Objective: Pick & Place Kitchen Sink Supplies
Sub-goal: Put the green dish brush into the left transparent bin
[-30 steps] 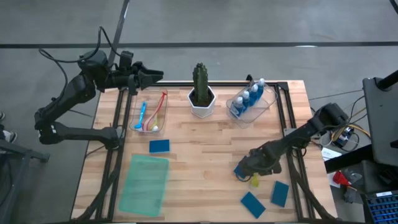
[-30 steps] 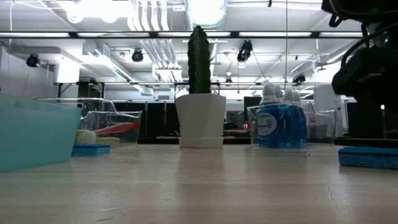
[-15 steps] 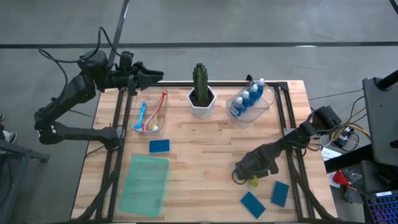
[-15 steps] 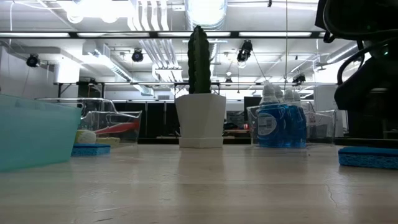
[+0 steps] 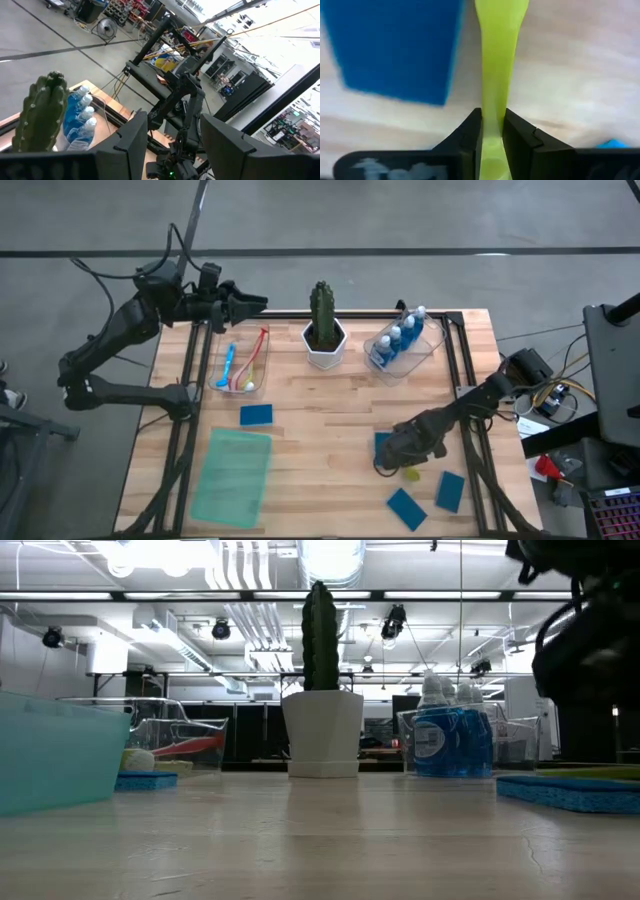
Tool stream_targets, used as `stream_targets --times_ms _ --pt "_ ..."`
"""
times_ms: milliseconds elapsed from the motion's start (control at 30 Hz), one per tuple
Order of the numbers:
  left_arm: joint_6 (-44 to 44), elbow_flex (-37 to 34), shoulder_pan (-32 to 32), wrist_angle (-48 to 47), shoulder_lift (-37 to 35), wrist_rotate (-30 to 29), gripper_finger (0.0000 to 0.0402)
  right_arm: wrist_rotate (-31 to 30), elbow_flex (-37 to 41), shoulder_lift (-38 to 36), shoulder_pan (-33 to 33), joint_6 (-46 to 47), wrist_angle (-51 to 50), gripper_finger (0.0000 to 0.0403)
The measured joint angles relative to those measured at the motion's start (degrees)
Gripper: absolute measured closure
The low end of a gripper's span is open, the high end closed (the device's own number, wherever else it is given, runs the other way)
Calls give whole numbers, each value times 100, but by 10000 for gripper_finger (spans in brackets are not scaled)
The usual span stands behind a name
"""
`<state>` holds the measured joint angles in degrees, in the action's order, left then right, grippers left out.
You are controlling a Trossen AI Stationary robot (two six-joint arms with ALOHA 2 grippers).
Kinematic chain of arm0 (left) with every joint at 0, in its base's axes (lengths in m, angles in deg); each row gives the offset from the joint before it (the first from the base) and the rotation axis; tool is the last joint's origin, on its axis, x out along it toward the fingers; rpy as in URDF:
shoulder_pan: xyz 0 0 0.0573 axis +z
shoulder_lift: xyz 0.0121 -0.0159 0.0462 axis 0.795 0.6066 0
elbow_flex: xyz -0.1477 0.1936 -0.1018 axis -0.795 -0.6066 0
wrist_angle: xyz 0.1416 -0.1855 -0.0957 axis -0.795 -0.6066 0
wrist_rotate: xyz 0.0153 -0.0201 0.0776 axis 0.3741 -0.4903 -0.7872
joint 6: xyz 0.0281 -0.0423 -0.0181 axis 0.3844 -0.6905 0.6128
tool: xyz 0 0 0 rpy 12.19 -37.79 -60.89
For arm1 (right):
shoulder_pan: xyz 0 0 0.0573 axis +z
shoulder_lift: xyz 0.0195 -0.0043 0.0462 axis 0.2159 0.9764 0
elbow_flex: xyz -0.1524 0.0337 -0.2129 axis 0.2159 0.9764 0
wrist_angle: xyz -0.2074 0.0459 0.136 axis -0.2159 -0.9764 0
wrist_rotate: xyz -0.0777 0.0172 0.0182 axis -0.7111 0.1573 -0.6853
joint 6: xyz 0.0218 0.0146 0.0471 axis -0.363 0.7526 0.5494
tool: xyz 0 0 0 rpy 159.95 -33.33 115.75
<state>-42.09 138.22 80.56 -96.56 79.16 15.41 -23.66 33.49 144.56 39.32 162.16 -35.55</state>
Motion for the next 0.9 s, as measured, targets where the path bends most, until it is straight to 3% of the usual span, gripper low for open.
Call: stream_targets --times_ms 200,333,467,667,900 --pt "1 0 0 2 19 73 227 -41 -414 -112 2 -379 -25 345" --pt "1 0 0 42 17 188 227 -444 -904 -138 -2 -586 -36 356" --pt "2 -2 0 113 26 444 227 -1249 -1550 -142 -102 -1040 -18 353" --pt "229 -4 -2 94 123 720 227 -2491 -2539 -144 -411 -2615 -14 347" --pt "-92 -4 -64 96 264 1034 227 -3818 -3646 -148 -730 -4297 188 348"
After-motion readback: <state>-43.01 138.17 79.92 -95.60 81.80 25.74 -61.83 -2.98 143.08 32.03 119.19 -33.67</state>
